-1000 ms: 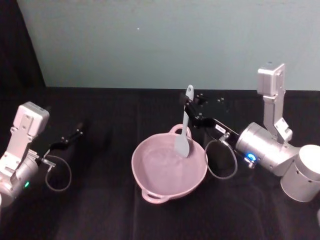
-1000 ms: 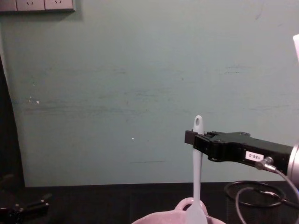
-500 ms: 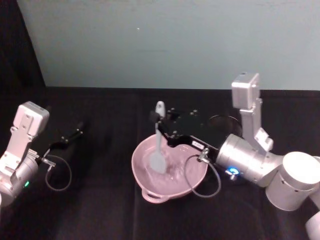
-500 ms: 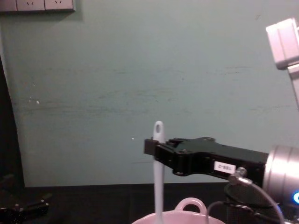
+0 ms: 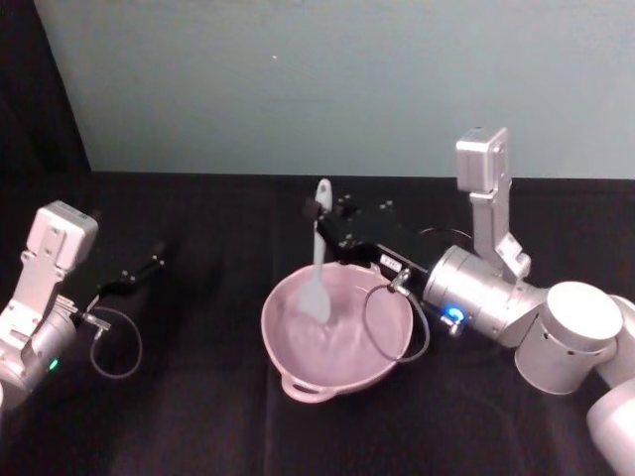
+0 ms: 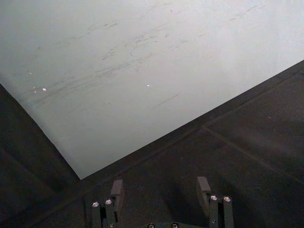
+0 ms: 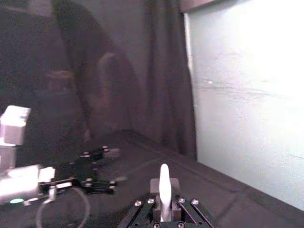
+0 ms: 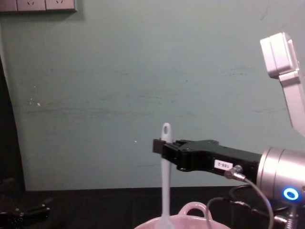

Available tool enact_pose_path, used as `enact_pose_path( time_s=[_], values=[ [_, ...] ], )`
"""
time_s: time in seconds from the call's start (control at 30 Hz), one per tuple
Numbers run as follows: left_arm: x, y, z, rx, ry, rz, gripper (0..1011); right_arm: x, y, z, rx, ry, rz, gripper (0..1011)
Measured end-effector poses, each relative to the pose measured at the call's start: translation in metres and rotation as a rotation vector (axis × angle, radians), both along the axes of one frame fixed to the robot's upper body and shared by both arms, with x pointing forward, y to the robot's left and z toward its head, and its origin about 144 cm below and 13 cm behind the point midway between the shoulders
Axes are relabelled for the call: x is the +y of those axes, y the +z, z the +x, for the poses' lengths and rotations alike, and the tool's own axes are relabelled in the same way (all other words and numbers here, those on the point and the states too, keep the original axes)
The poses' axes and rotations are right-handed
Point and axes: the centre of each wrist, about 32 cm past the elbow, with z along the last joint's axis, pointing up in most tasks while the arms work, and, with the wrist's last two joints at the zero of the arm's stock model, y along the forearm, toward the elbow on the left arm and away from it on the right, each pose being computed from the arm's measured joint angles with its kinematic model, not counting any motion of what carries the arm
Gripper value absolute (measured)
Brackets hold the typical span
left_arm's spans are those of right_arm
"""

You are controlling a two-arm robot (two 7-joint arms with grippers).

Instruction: Use the one hand to pick up the spoon and stir the clear water in the bowl.

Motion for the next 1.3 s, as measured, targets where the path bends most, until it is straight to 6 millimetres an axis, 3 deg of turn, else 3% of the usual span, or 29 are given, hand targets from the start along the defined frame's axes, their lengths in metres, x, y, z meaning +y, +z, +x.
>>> enact_pose_path(
  time_s=[0.33, 0.53, 0.9, 1.3],
  values=[
    [0.0, 0.0, 0.0, 0.0, 0.0, 0.0, 1005, -0.03, 0.003, -0.003, -0.027, -0.099, -0.029, 121],
    [0.0, 0.0, 0.0, 0.0, 0.0, 0.0, 1005, -0.033, 0.006, -0.012, -0.04, -0.092, -0.049, 121],
    [0.0, 0.0, 0.0, 0.0, 0.0, 0.0, 1005, -0.007, 0.006, -0.026, -0.031, 0.023, -0.03, 121],
    [0.0, 0.0, 0.0, 0.0, 0.0, 0.0, 1005, 0.011, -0.002, -0.006, 0.014, 0.037, 0.042, 121]
  ],
)
